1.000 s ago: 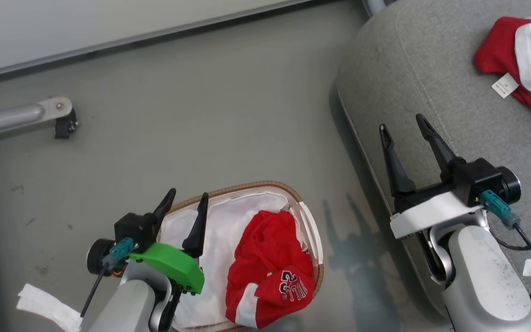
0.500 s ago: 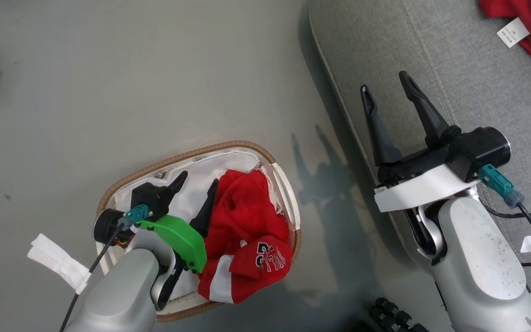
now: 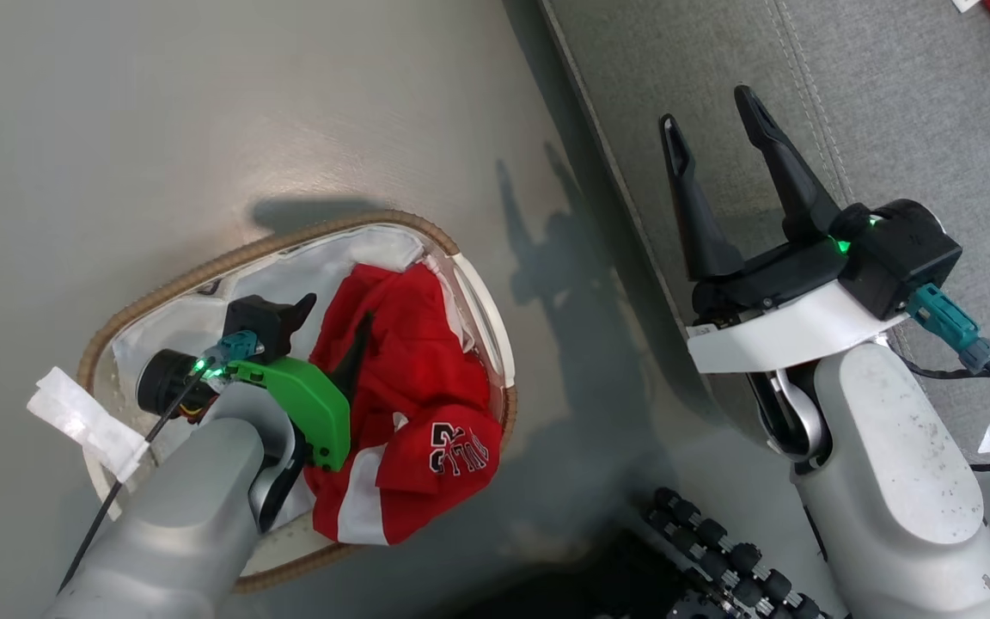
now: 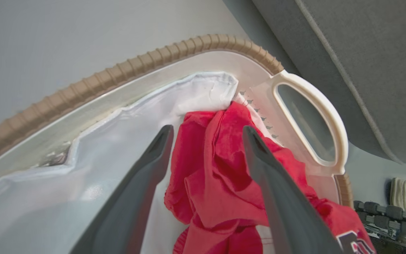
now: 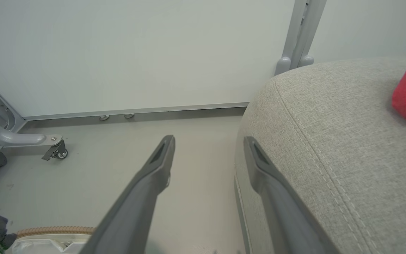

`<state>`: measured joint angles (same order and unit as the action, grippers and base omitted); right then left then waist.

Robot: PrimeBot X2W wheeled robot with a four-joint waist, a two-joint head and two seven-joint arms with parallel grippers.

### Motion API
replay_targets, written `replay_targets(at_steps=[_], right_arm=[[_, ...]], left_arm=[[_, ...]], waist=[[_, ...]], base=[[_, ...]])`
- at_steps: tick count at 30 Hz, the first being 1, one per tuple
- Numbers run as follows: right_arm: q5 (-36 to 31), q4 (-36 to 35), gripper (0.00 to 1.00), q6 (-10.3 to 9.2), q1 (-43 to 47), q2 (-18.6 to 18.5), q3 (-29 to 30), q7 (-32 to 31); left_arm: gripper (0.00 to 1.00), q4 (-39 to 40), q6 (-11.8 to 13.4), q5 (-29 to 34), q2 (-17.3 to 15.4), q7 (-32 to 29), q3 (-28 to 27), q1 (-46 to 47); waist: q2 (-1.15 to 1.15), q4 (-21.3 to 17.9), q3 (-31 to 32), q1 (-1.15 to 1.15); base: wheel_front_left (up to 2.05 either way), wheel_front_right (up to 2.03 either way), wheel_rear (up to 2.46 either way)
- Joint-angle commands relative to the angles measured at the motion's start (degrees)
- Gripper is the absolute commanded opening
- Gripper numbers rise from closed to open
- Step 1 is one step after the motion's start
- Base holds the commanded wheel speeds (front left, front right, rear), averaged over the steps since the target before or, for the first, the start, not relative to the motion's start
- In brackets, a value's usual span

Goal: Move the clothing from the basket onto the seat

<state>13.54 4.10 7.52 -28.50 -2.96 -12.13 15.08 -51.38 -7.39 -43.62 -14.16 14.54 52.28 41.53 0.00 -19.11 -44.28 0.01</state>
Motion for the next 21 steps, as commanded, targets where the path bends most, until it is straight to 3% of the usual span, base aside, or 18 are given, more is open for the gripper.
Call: replay_targets(at_steps=[1,19,20,21], right_arm=[[0.21,-0.32,1.00,-0.06,-0.35,0.02,-0.29,0.13],[0.70,-0.09,1.00,-0.06,-1.77,-0.01,0.43,0.12],[0.69,0.03,1.00,-0.06,-1.77,-0.01,0.45,0.12],[0.71,0.12,1.00,-0.06,-1.81,-0.01,0.45,0.13]], left_arm=[[1.00,-0.58,-0.18,-0.98,-0.96,-0.32,0.96,1.39],[1.00,-3.85,-0.18,-12.80,-1.60,-8.01,12.68,5.25],[0.82,-3.77,-0.18,-13.19,-1.64,-7.84,13.22,5.31],[0.29,-3.39,-0.18,-13.58,-1.64,-7.43,13.93,5.30]], waist=[[0.00,-2.14,-2.89,-0.01],[0.00,-2.09,-5.87,-0.01],[0.00,-2.01,-5.69,-0.01],[0.00,-1.94,-5.42,-0.01]], base=[[0.00,0.00,0.00],[0.00,0.00,0.00],[0.00,0.00,0.00],[0.00,0.00,0.00]])
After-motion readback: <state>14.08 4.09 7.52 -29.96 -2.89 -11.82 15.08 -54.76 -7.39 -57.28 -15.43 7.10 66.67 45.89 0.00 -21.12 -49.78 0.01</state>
